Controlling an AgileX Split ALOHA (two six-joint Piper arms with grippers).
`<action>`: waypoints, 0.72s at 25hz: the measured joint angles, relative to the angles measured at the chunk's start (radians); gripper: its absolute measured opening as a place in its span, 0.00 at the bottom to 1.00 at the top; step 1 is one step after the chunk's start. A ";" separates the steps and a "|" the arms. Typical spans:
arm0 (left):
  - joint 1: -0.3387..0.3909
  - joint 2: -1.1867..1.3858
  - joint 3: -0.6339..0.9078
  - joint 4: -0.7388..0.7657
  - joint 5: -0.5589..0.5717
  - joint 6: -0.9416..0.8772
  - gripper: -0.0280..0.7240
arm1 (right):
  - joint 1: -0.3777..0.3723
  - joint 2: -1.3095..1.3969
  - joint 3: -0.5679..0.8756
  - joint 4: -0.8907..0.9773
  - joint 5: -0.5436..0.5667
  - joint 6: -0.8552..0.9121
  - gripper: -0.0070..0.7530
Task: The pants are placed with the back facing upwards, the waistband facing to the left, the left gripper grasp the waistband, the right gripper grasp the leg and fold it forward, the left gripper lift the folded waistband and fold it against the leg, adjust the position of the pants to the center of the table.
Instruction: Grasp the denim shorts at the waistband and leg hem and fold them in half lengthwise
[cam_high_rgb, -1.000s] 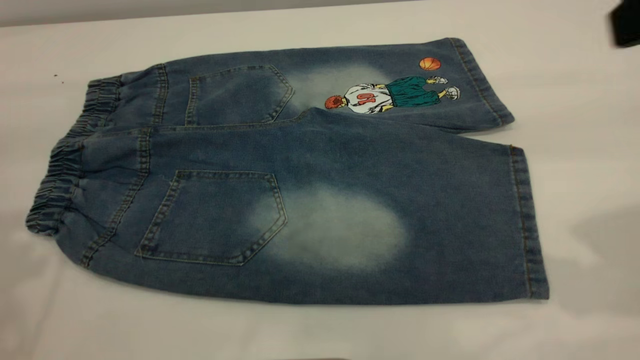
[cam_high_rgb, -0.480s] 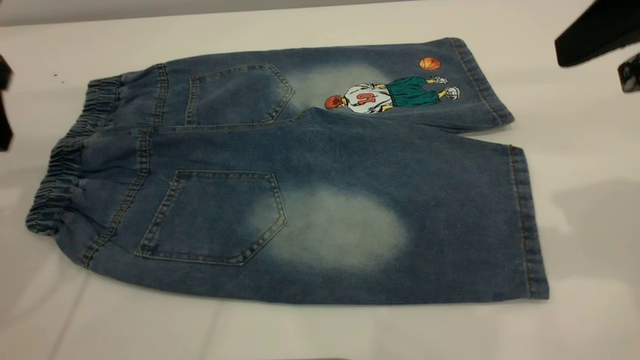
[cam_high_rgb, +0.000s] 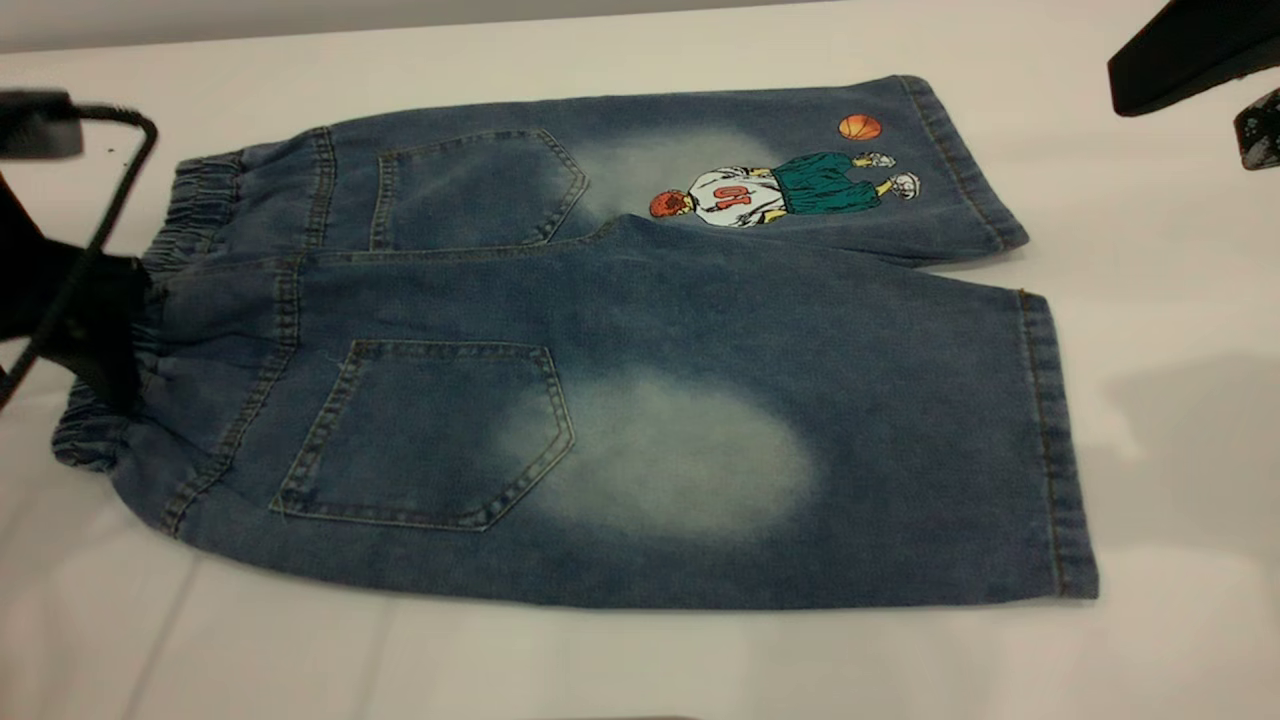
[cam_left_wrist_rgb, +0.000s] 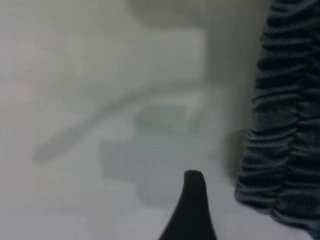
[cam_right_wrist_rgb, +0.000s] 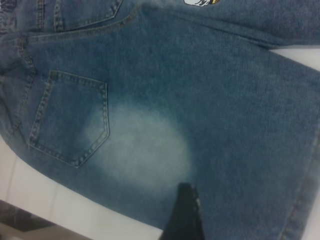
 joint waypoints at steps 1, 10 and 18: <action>0.000 0.012 0.000 0.000 -0.010 0.001 0.79 | 0.000 0.000 0.000 0.000 -0.002 0.000 0.73; -0.025 0.094 -0.012 0.006 -0.078 0.026 0.79 | 0.000 0.000 0.000 0.002 -0.002 0.008 0.73; -0.086 0.105 -0.020 0.013 -0.091 0.026 0.44 | 0.000 0.090 0.000 -0.002 0.068 0.073 0.73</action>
